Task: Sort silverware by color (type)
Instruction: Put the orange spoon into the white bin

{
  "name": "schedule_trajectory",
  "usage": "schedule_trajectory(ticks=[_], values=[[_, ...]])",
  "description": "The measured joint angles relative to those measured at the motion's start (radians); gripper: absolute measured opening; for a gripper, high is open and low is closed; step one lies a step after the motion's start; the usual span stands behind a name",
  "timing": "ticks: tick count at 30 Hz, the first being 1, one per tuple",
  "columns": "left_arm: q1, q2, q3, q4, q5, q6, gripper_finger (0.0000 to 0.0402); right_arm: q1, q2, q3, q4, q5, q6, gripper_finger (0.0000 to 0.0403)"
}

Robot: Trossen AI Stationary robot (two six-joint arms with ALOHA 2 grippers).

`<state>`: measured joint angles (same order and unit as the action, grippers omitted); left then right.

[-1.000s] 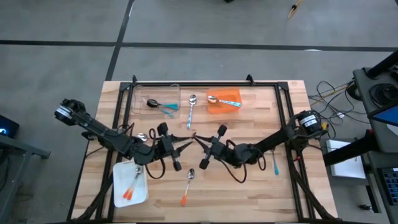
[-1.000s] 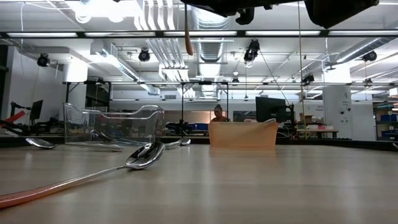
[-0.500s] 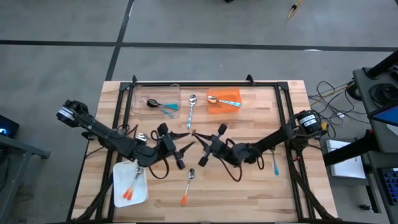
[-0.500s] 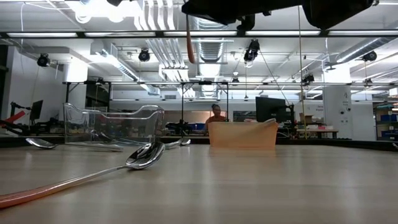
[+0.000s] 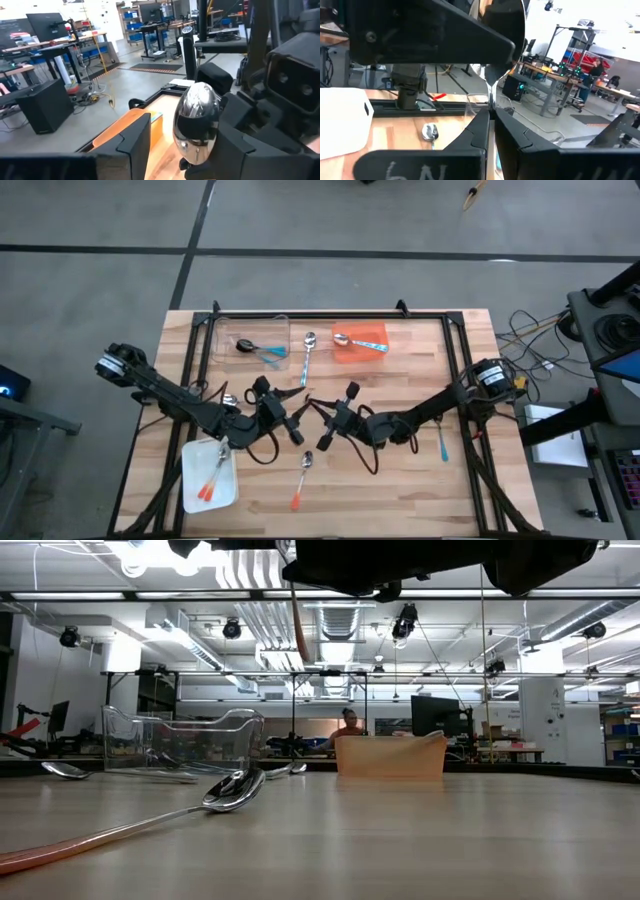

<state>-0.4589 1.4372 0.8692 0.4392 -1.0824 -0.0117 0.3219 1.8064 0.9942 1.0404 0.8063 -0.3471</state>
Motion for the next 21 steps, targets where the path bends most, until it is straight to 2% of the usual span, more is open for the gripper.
schedule_trajectory(ticks=[5, 11, 21], values=[[0.002, 0.000, 0.000, -0.001, -0.007, -0.001, 0.0116, 0.000, 0.009, 0.014, 0.001, 0.001, -0.003, 0.0012], [0.003, 0.000, 0.000, -0.005, -0.021, -0.033, 0.0016, -0.001, 0.010, 0.014, -0.009, 0.001, -0.002, 0.0013], [0.002, -0.008, 0.000, -0.006, -0.052, -0.053, 0.0005, -0.002, 0.009, 0.015, -0.011, -0.010, 0.033, 0.0013]])
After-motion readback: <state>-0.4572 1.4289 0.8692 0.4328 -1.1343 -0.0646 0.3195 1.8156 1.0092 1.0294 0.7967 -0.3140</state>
